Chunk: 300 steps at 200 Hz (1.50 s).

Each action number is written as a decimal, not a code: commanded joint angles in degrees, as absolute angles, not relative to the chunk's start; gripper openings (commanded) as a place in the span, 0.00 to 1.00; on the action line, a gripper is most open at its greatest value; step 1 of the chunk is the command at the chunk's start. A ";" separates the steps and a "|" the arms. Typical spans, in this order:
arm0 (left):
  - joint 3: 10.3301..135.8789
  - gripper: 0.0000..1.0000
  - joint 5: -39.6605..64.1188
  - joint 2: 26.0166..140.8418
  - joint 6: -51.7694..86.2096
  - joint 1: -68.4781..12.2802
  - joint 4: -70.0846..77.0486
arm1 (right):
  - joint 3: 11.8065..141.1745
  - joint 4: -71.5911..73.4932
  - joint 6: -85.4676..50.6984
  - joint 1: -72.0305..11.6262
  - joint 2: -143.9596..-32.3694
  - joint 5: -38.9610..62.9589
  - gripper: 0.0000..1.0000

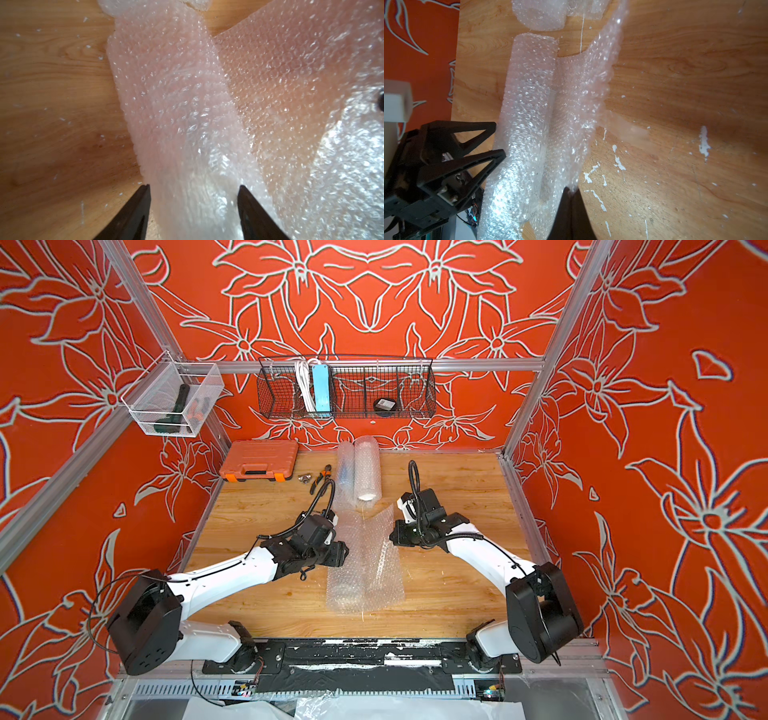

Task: Unwrap the vase from the bubble wrap
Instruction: Unwrap the bubble wrap at the center of the board.

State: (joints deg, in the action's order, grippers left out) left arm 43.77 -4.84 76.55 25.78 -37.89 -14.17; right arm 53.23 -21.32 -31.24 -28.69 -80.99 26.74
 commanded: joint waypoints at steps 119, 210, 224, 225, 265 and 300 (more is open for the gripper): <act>35.07 0.45 -17.63 68.12 30.46 -36.15 -16.29 | 56.85 -26.98 -29.81 -30.25 -78.98 18.54 0.00; 36.08 0.63 -8.97 58.21 27.97 -33.05 -13.45 | 57.60 -29.38 -28.39 -30.41 -78.83 15.42 0.00; 37.20 0.66 -5.08 57.13 27.04 -33.05 -11.92 | 57.59 -29.14 -28.56 -30.54 -78.97 15.71 0.00; 37.27 0.66 -4.91 57.13 27.01 -33.05 -11.76 | 57.58 -29.11 -28.56 -30.52 -78.95 15.72 0.00; 39.71 0.70 6.41 56.08 27.11 -33.09 -7.45 | 57.66 -28.92 -28.56 -30.63 -78.82 16.06 0.00; 45.09 0.72 4.11 64.88 28.29 -33.05 -14.65 | 57.70 -28.83 -28.48 -30.69 -79.01 16.35 0.00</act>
